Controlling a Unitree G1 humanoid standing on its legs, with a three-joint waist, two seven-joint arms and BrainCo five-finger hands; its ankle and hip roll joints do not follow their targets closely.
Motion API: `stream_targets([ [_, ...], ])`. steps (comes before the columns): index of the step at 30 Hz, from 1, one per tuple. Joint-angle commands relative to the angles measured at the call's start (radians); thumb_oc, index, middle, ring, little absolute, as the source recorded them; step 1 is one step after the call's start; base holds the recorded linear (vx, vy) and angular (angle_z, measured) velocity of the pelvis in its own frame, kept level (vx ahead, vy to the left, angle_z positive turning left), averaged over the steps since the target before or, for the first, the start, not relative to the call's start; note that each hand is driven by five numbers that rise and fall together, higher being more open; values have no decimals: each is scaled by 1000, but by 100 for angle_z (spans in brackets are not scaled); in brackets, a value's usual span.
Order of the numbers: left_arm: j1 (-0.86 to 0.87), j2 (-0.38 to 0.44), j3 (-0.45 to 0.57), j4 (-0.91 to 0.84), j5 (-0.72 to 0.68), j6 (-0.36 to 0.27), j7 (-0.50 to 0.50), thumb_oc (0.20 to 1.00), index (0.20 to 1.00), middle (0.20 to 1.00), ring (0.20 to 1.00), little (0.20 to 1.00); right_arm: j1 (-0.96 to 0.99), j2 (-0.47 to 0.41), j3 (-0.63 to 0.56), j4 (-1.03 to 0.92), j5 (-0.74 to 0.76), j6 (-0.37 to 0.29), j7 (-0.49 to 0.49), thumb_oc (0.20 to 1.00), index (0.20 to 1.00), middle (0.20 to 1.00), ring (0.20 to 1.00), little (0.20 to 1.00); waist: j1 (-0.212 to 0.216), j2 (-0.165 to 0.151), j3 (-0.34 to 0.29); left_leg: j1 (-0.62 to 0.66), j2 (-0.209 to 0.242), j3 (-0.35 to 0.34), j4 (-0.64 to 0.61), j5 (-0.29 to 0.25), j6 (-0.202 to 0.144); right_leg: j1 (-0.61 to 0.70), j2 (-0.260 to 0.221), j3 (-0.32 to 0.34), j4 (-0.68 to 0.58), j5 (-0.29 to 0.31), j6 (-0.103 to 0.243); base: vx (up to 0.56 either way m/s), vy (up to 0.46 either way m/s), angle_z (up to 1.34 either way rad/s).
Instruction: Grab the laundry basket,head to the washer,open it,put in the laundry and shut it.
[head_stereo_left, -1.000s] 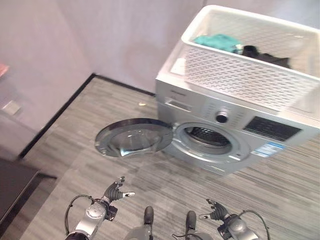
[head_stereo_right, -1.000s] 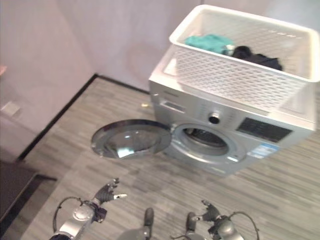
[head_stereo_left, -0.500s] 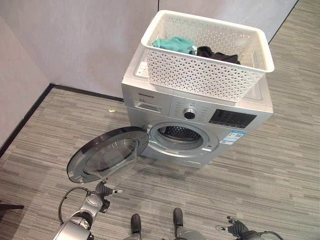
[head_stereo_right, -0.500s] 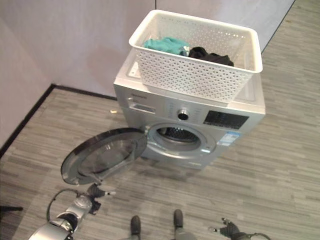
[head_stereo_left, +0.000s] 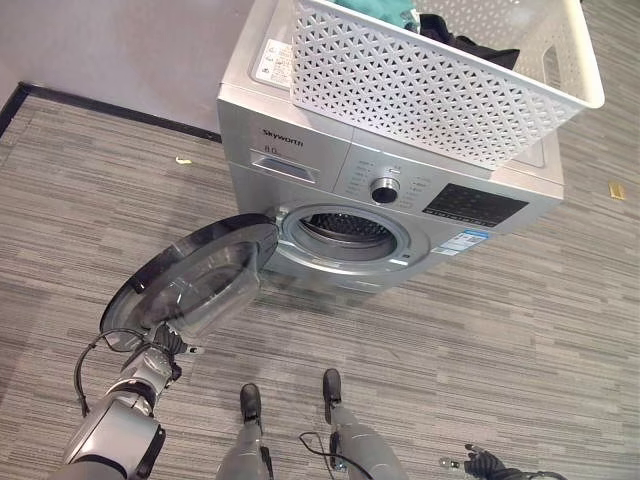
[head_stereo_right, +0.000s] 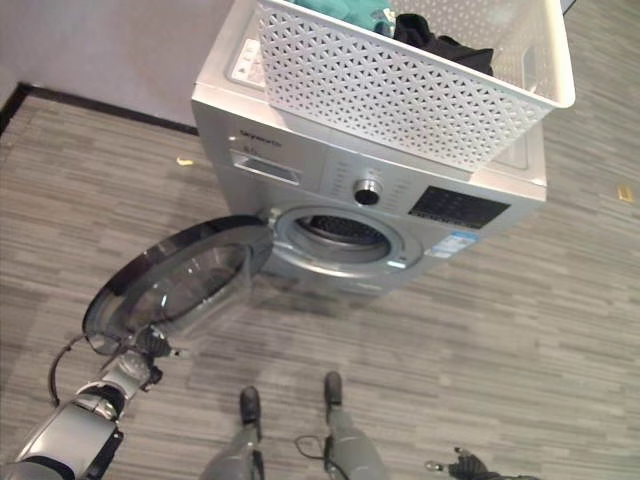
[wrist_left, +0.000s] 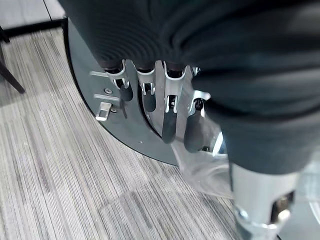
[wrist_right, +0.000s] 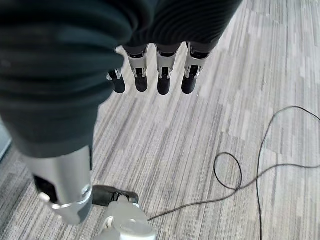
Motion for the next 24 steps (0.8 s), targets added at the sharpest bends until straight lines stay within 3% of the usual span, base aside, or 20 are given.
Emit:
stream_targets([
  [1, -77, 20, 38, 35, 30, -13, 78, 1000, 1000, 1000, 1000, 1000, 5, -30, 26, 12, -22, 8, -22, 1000, 1000, 1000, 1000, 1000, 7, 19, -6, -21, 9, -47, 4, -21, -30, 3, 8, 22, -2, 18, 40, 0, 0, 0],
  [6, -79, 59, 66, 28, 26, -18, 118, 1000, 1000, 1000, 1000, 1000, 21, -18, 57, -64, -11, -13, -19, 1000, 1000, 1000, 1000, 1000, 10, 2, -4, -31, 12, -53, 4, -12, -36, -4, 15, 16, -2, 18, 37, -15, -26, 0],
  [11, -30, 21, 106, 1, -59, -51, 114, 1000, 1000, 1000, 1000, 1000, 64, -6, 70, -139, 5, -21, -3, 1000, 1000, 1000, 1000, 1000, 21, 1, -1, -10, 11, -65, 4, -13, -35, 24, 18, 13, -2, 5, 31, 15, -32, 3],
  [12, 52, -47, 125, -37, -102, -68, 107, 1000, 1000, 1000, 1000, 1000, 78, 5, 45, -129, 5, -14, -10, 1000, 1000, 1000, 1000, 1000, 36, 16, -12, 25, 4, -70, 4, -23, -30, 63, 16, 6, -2, -7, 29, 87, -18, 7],
  [13, 54, -47, 125, -38, -102, -68, 107, 1000, 1000, 1000, 1000, 1000, 79, 4, 45, -129, 5, -14, -10, 1000, 1000, 1000, 1000, 1000, 36, 17, -11, 27, 4, -71, 4, -24, -30, 65, 17, 6, -2, -7, 29, 139, 9, 8],
  [15, 179, -136, 117, -142, -127, -96, 86, 1000, 1000, 1000, 1000, 1000, 99, 11, -4, -146, 16, -9, -27, 1000, 1000, 1000, 1000, 1000, 53, 47, -25, 83, -9, -78, 4, -41, -20, 123, 13, 4, -2, -21, 28, 110, 43, 4],
  [22, 420, -195, 107, -307, -133, -109, -33, 1000, 1000, 1000, 1000, 1000, 175, 0, -107, -290, 77, -13, -3, 1000, 1000, 1000, 1000, 1000, 65, 108, -58, 197, -34, -71, 4, -74, 10, 215, -5, 4, 21, -42, 39, 67, 94, 7],
  [24, 504, -224, 100, -300, -107, -112, -70, 1000, 1000, 1000, 1000, 1000, 173, -21, -109, -294, 57, -16, 3, 1000, 1000, 1000, 1000, 1000, 64, 133, -64, 261, -50, -12, 4, -104, 32, 226, -24, 22, 30, -18, 65, 47, 202, -14],
])
